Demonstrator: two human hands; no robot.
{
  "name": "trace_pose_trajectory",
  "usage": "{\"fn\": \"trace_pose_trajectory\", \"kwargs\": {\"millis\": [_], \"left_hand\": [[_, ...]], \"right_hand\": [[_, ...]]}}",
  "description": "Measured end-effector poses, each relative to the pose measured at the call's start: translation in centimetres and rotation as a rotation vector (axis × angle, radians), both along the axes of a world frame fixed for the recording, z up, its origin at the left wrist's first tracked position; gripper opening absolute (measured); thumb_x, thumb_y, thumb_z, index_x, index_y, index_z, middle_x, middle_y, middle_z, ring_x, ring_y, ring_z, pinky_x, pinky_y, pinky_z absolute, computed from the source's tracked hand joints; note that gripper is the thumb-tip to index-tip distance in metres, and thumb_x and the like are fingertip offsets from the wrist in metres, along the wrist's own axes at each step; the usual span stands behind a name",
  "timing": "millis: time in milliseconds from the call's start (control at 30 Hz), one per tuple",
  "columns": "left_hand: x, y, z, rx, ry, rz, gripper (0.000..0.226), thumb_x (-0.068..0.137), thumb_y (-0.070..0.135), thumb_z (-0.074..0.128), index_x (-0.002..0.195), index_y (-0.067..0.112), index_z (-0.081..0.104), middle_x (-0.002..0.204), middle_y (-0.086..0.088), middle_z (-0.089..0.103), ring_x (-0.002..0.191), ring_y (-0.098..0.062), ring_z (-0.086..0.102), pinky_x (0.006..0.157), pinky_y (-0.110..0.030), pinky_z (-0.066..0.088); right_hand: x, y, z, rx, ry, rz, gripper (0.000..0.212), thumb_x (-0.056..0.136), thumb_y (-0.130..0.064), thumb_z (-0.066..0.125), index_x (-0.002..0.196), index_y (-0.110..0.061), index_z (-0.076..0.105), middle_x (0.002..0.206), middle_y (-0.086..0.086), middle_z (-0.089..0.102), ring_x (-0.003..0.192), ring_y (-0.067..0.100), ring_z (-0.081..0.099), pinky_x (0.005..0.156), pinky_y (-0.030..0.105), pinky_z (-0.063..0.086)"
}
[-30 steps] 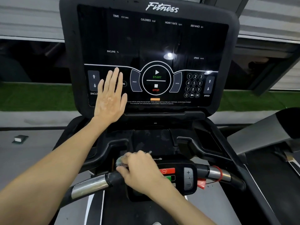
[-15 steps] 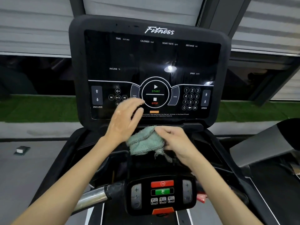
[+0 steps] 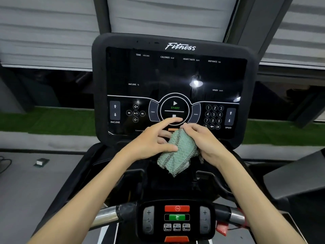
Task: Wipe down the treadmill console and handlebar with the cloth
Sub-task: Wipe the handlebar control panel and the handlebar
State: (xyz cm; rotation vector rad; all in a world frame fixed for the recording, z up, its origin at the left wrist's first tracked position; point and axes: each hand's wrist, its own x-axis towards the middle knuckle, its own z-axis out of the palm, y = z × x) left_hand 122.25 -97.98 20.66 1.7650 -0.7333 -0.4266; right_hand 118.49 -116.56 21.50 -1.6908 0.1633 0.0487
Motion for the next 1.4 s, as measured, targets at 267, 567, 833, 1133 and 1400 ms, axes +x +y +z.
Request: {"fn": "trace_pose_trajectory", "kwargs": {"millis": [267,567,833,1133,1400], "left_hand": [[-0.8,0.9,-0.4,0.042,-0.035,0.225,0.027,0.088,0.015,0.072,0.110,0.029,0.068,0.109,0.008,0.069,0.102,-0.013,0.068,0.087,-0.027,0.057],[-2.1,2.9,0.2,0.052,0.084,0.429,0.061,0.075,0.004,0.082,0.130,0.017,0.059,0.108,0.000,0.070,0.091,-0.012,0.072,0.082,-0.027,0.058],[-4.5,6.9,-0.9,0.443,-0.160,0.534,0.034,0.084,0.032,0.076,0.116,0.029,0.067,0.086,0.014,0.062,0.061,0.004,0.059,0.070,-0.014,0.052],[-4.9,10.4,-2.7,0.218,0.037,0.386,0.006,0.092,0.030,0.067,0.095,0.026,0.071,0.100,0.005,0.074,0.099,-0.009,0.069,0.096,-0.036,0.051],[-7.4,16.1,-5.3,0.157,-0.114,0.461,0.024,0.094,0.024,0.065,0.117,0.019,0.069,0.105,0.006,0.074,0.097,-0.003,0.068,0.088,-0.023,0.054]], "right_hand": [[0.5,-0.8,-0.9,0.136,0.061,0.257,0.075,0.065,-0.020,0.081,0.131,-0.021,0.046,0.106,0.017,0.071,0.101,0.029,0.068,0.095,0.042,0.051],[2.5,1.1,-3.0,-0.277,-0.213,0.498,0.067,0.063,-0.046,0.083,0.125,-0.039,0.056,0.123,-0.007,0.060,0.115,0.009,0.057,0.102,0.040,0.046],[1.9,5.4,-4.2,-0.063,-0.013,0.621,0.020,0.093,-0.018,0.062,0.110,-0.010,0.067,0.100,0.010,0.073,0.090,0.020,0.068,0.079,0.033,0.055],[-1.6,8.5,-3.2,0.098,0.066,0.541,0.027,0.097,-0.026,0.054,0.115,-0.012,0.068,0.107,0.004,0.073,0.097,0.013,0.069,0.078,0.021,0.051],[-6.3,15.8,-5.3,0.383,0.102,0.315,0.031,0.091,-0.008,0.061,0.121,-0.009,0.061,0.115,0.012,0.069,0.106,0.026,0.066,0.092,0.040,0.053]]}}
